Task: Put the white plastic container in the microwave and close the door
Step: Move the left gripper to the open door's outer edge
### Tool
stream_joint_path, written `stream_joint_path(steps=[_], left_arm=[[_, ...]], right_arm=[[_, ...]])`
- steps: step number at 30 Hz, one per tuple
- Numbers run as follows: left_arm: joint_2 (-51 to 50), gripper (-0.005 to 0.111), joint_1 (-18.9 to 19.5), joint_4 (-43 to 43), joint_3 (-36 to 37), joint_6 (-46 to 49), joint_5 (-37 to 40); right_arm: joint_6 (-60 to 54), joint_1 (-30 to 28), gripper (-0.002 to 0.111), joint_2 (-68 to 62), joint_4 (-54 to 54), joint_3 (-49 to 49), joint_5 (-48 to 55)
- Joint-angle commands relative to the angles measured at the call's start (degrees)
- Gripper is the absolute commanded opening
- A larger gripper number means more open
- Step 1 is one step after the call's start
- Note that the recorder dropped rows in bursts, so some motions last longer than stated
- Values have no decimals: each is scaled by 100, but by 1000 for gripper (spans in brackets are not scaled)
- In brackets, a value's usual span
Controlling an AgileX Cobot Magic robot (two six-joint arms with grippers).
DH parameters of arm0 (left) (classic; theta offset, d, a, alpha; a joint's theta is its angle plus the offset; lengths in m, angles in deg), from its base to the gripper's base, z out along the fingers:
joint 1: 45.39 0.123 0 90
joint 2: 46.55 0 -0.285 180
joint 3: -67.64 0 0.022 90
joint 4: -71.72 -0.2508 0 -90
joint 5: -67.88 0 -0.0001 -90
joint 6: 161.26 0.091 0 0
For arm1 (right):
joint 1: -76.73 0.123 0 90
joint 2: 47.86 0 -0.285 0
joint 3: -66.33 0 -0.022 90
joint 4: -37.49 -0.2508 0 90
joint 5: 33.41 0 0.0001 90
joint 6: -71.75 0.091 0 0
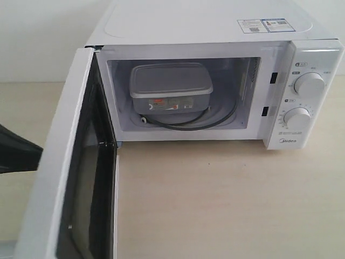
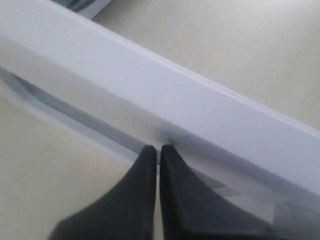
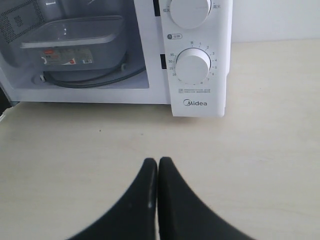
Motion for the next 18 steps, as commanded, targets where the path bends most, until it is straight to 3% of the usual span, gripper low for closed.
stream_joint_path(steps=[1, 12, 18], left_arm=[[-224, 4, -505, 469, 15, 198, -390], [-1301, 4, -1568, 1188, 3, 836, -1538], [-1661, 4, -1633, 1283, 3, 1050, -2285]], right_arm=[[7, -17, 0, 24, 49, 5, -21], [7, -17, 0, 24, 49, 5, -21], [7, -17, 0, 24, 49, 5, -21]])
